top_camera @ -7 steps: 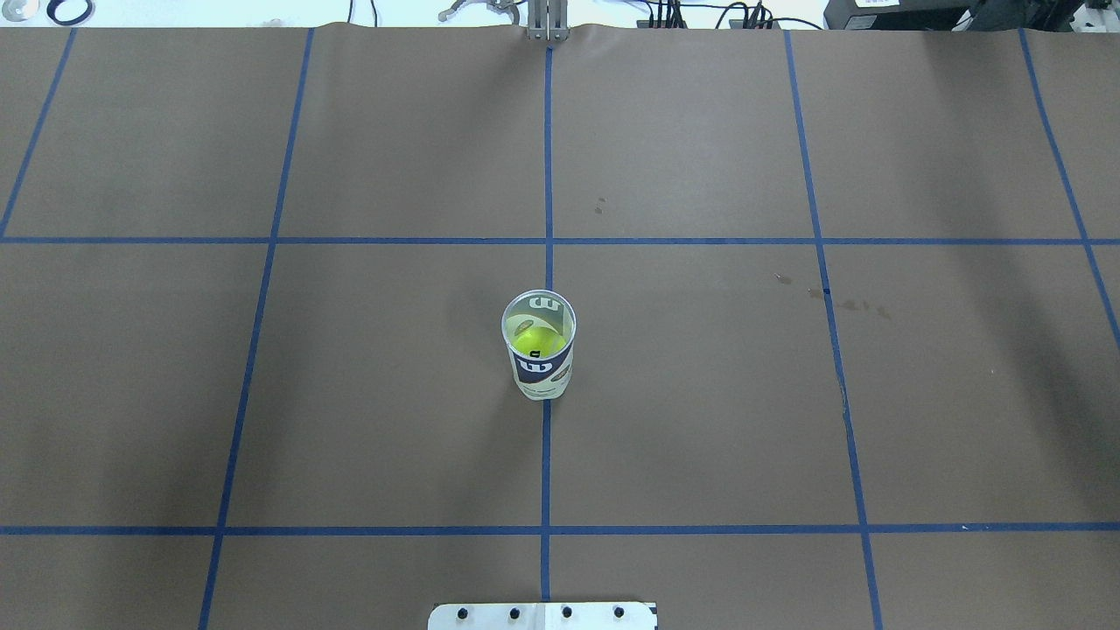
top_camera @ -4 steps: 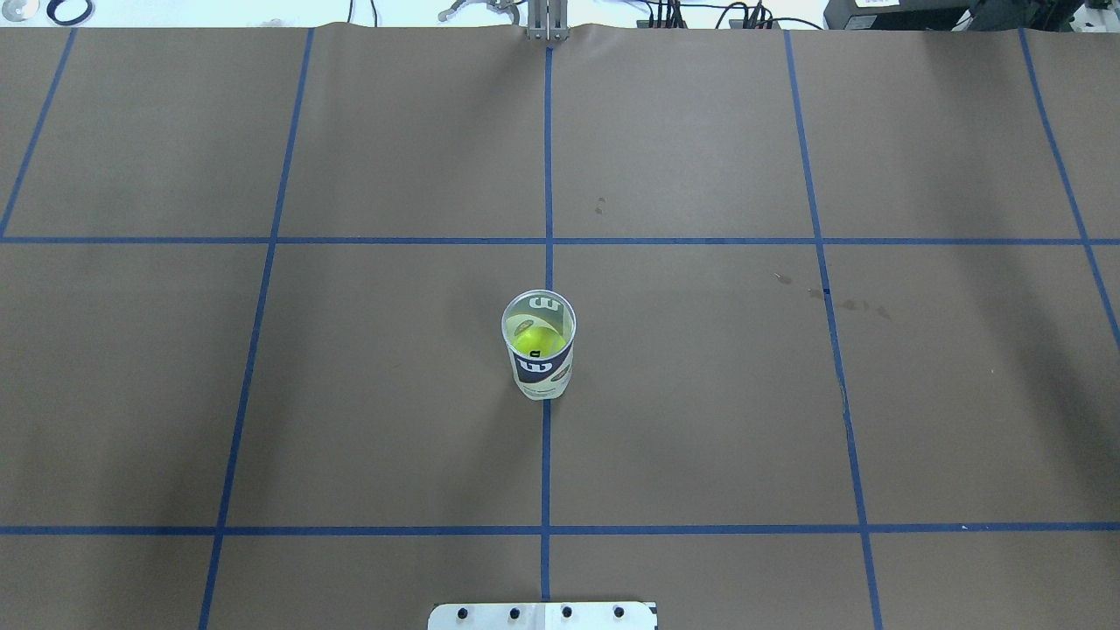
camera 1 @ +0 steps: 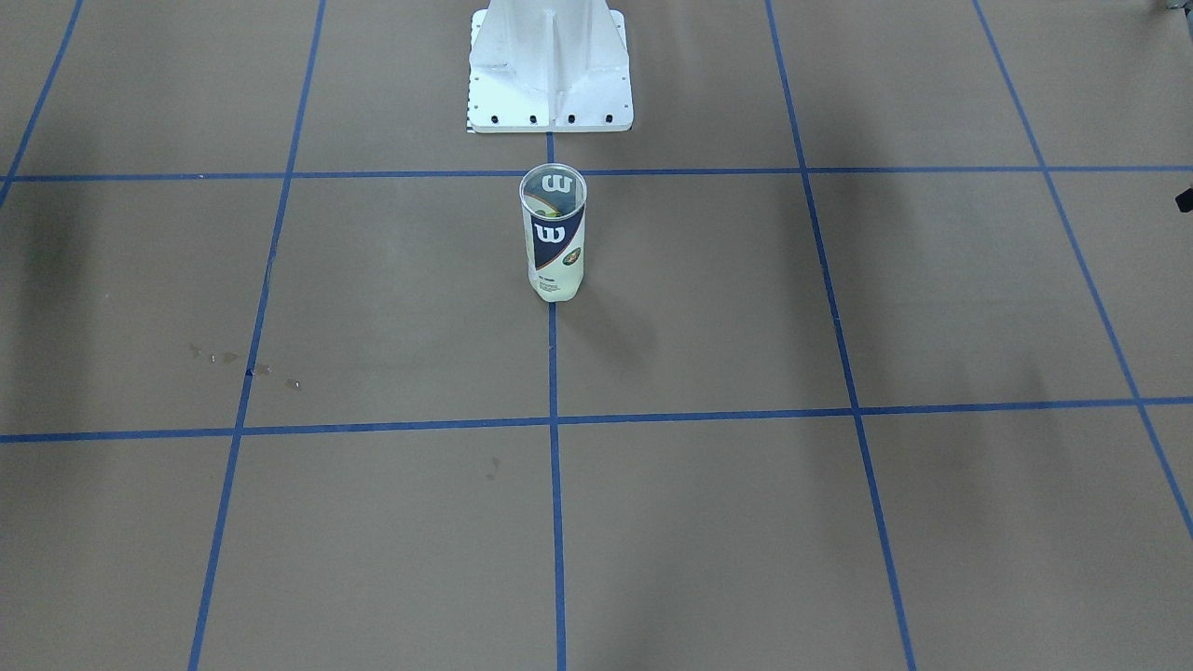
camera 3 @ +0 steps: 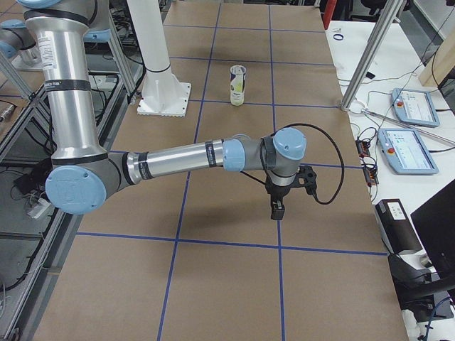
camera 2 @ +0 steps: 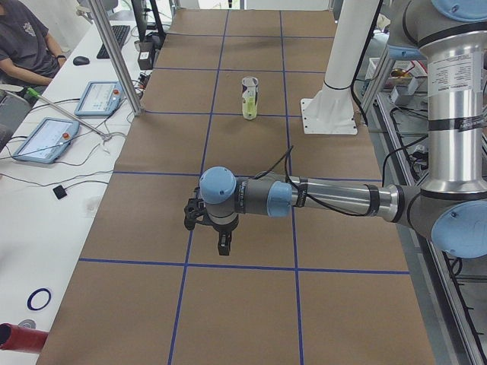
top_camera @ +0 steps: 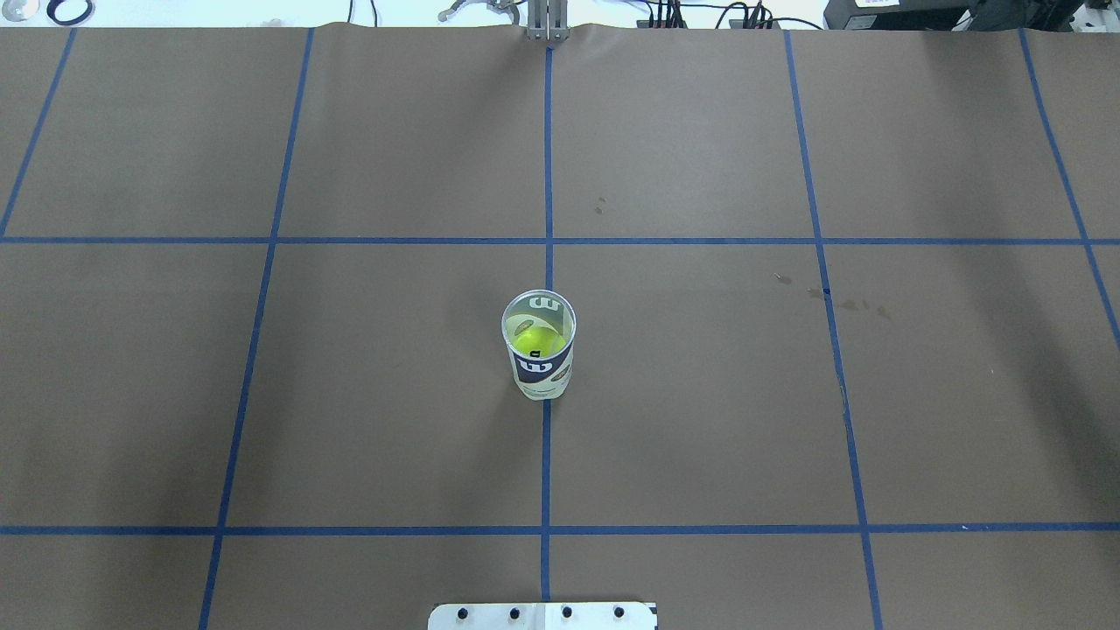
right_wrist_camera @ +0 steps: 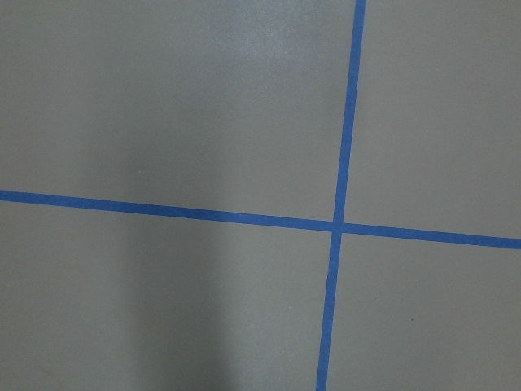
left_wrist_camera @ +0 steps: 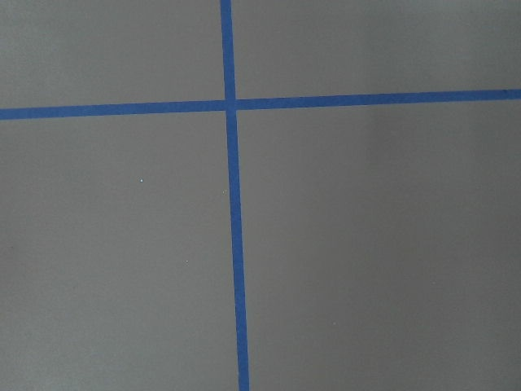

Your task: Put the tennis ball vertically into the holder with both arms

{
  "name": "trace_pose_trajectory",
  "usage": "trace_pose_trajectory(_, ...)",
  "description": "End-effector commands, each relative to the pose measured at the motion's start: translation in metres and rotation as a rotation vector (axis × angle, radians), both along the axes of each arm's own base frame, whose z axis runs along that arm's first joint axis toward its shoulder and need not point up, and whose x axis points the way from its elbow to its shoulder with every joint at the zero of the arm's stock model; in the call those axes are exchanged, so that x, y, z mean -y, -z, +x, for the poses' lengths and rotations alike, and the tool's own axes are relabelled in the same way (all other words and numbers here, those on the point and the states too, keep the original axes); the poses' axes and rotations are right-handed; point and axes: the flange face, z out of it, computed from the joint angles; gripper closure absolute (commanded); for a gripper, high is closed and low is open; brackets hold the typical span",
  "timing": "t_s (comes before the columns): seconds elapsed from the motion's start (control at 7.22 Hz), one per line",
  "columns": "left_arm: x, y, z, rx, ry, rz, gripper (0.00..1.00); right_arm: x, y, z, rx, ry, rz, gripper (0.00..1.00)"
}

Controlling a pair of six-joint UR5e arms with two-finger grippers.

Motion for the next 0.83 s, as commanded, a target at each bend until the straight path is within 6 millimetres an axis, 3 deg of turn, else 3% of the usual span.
trace_pose_trajectory(0.0, 0.001, 0.004, 0.0, -0.004, 0.0, 0.005, 0.0, -0.006, -0.003, 0.0, 0.0, -0.001, -0.008, 0.01)
trace_pose_trajectory(0.28, -0.004, 0.024, 0.0, -0.012, 0.001, 0.04, 0.0, -0.012, -0.002, 0.0, 0.006, -0.007, -0.016, 0.01)
trace_pose_trajectory(0.69, -0.005, 0.026, 0.0, -0.011, -0.001, 0.049, 0.0, -0.015, -0.006, 0.0, 0.008, -0.01, -0.032, 0.01)
